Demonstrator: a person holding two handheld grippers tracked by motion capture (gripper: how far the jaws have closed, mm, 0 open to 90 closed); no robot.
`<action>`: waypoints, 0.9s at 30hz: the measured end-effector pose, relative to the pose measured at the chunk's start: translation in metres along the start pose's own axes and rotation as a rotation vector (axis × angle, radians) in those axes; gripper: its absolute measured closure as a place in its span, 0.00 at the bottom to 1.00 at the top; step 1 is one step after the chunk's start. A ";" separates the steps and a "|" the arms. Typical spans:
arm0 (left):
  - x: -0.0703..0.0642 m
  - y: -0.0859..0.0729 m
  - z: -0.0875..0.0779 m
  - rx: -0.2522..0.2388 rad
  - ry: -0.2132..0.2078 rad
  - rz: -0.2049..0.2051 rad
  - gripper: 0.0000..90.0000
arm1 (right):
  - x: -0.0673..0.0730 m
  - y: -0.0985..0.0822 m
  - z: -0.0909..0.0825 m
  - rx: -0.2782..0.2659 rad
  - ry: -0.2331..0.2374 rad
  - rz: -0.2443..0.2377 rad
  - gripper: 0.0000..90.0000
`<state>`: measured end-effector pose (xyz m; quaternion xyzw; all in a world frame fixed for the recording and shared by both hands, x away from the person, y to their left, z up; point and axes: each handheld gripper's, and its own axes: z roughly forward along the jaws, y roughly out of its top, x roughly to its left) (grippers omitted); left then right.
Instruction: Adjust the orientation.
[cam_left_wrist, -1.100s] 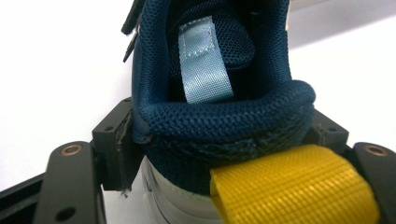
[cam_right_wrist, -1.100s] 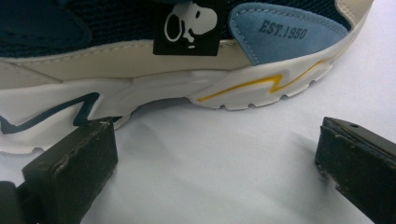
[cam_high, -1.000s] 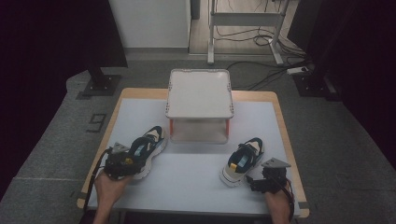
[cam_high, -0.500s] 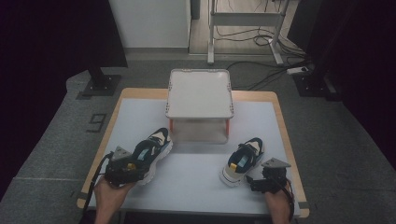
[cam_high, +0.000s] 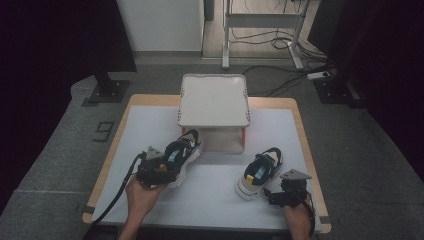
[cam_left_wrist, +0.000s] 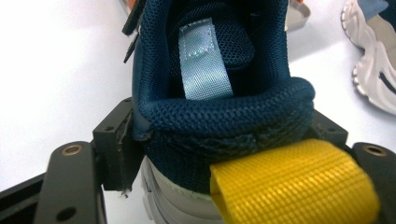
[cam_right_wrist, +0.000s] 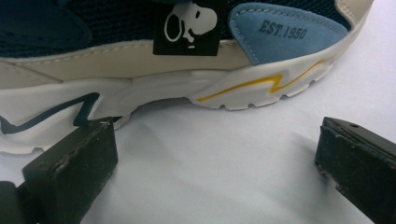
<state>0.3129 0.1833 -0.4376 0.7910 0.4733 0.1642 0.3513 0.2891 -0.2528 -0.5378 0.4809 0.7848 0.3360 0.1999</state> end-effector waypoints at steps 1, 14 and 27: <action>0.000 0.000 0.000 0.000 0.000 0.000 0.31 | 0.000 0.000 0.000 0.000 0.000 0.000 0.00; -0.006 0.034 0.036 -0.010 0.020 -0.012 0.31 | 0.000 0.000 0.000 0.000 0.000 0.000 0.00; -0.018 0.055 0.068 -0.018 0.044 -0.028 0.31 | 0.000 0.000 0.000 -0.001 0.000 -0.001 0.00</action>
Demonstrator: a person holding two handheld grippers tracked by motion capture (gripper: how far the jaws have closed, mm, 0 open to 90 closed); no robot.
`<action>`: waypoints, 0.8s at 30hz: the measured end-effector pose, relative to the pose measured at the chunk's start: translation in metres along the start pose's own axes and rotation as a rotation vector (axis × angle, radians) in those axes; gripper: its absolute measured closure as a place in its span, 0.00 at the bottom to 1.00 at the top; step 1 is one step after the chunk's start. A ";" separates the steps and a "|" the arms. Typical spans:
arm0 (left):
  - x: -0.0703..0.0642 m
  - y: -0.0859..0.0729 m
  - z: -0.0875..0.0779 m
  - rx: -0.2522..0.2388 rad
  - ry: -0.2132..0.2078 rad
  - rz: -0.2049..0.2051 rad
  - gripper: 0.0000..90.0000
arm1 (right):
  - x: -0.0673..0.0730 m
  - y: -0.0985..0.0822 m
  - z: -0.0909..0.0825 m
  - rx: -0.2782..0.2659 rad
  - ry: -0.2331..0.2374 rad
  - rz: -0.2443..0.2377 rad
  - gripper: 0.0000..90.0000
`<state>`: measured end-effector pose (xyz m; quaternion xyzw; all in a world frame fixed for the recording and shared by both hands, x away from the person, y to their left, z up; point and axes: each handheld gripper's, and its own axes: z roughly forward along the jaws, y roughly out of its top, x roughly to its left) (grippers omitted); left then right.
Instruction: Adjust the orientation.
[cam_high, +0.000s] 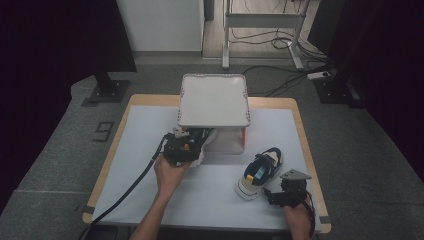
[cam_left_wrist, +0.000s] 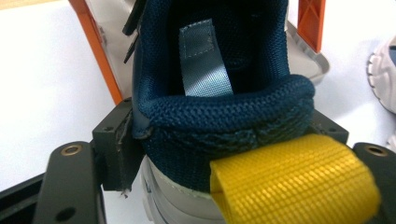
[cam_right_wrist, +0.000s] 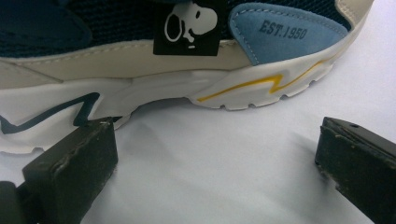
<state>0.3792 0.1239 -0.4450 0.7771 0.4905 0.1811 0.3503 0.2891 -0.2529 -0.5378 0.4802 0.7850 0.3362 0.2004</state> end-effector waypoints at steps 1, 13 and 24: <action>-0.001 0.001 0.002 -0.003 0.005 -0.003 0.31 | 0.000 0.000 0.000 0.000 0.000 0.000 0.00; -0.002 0.000 0.026 -0.002 0.081 -0.023 0.31 | 0.000 0.000 0.000 0.000 0.000 0.001 0.00; 0.004 -0.003 0.040 0.012 0.099 -0.063 0.28 | 0.000 0.000 0.000 0.000 0.001 0.001 0.00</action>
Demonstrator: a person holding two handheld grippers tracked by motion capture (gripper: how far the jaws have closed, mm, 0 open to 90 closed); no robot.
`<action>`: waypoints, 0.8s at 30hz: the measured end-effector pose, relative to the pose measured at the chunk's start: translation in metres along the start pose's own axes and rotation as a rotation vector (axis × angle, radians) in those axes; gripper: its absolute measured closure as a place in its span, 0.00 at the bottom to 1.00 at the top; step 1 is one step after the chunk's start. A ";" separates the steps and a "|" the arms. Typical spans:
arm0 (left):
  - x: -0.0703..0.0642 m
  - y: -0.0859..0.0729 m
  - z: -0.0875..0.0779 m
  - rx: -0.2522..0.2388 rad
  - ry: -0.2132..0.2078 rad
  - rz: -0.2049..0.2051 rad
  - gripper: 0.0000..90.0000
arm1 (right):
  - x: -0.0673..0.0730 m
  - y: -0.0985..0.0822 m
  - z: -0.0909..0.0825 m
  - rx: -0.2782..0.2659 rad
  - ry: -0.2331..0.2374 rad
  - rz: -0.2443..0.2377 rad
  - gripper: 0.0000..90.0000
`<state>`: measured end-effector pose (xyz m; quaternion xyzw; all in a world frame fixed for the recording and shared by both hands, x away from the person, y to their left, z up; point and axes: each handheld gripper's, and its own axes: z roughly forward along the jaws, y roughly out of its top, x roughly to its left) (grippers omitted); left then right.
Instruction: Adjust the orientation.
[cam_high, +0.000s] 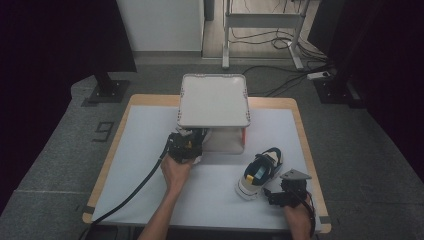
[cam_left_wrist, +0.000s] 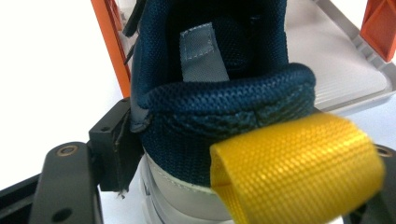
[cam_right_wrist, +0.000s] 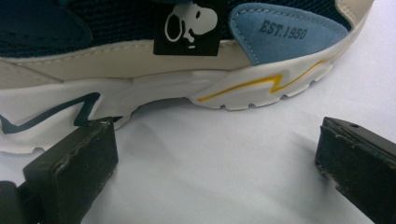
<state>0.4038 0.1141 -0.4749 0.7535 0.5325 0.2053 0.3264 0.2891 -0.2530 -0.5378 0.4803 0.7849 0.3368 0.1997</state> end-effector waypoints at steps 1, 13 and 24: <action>0.001 0.001 0.000 0.007 -0.015 -0.011 0.25 | 0.000 0.000 0.000 0.000 0.000 0.000 0.00; 0.011 -0.003 -0.037 -0.039 -0.113 0.041 0.29 | 0.000 0.000 0.000 0.000 0.000 0.001 0.00; 0.028 -0.025 -0.037 -0.039 -0.183 0.068 0.59 | 0.000 0.000 0.000 0.000 0.000 0.000 0.00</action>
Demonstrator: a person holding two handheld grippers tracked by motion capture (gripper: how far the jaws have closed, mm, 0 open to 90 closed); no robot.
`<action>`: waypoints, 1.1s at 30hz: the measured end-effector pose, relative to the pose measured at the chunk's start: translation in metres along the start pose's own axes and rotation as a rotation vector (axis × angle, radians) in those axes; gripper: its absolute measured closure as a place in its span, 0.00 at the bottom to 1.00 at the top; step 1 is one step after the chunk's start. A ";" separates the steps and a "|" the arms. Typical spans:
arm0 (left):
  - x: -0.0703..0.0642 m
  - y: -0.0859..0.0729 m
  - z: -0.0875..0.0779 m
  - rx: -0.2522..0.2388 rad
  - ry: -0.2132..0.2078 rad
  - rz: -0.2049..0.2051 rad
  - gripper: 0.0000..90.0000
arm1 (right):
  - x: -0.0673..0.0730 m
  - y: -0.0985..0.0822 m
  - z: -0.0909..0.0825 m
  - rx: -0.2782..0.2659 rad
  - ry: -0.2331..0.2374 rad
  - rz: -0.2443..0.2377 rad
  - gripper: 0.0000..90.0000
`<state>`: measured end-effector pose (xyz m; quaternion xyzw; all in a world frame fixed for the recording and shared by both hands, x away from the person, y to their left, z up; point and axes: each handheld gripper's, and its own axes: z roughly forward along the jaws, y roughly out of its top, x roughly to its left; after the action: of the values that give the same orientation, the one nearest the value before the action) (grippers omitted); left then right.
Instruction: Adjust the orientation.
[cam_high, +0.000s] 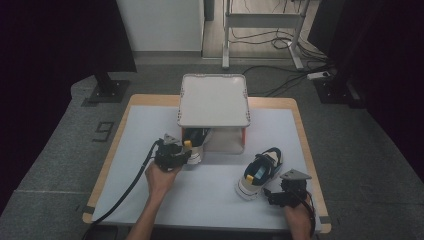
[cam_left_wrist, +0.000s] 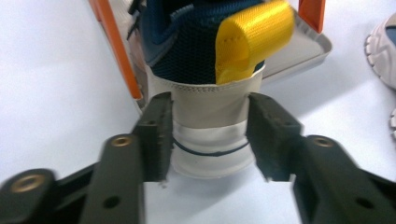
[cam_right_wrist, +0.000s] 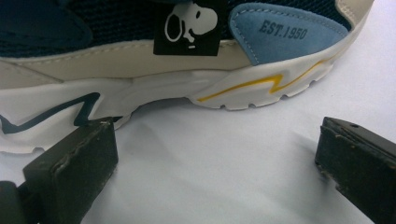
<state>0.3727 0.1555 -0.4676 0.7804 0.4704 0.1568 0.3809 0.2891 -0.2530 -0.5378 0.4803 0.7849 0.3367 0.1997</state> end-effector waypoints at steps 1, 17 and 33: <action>0.000 0.001 0.001 -0.004 -0.007 -0.005 0.60 | 0.000 0.000 0.000 0.000 0.000 0.000 0.00; 0.003 0.010 0.027 -0.044 -0.007 -0.029 0.70 | 0.000 0.000 0.000 0.000 0.000 0.000 0.00; 0.006 0.017 0.049 -0.070 0.021 -0.025 0.74 | 0.000 0.000 0.000 0.000 0.000 0.000 0.00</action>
<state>0.4158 0.1340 -0.4881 0.7589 0.4785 0.1765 0.4049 0.2891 -0.2529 -0.5378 0.4803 0.7849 0.3366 0.1999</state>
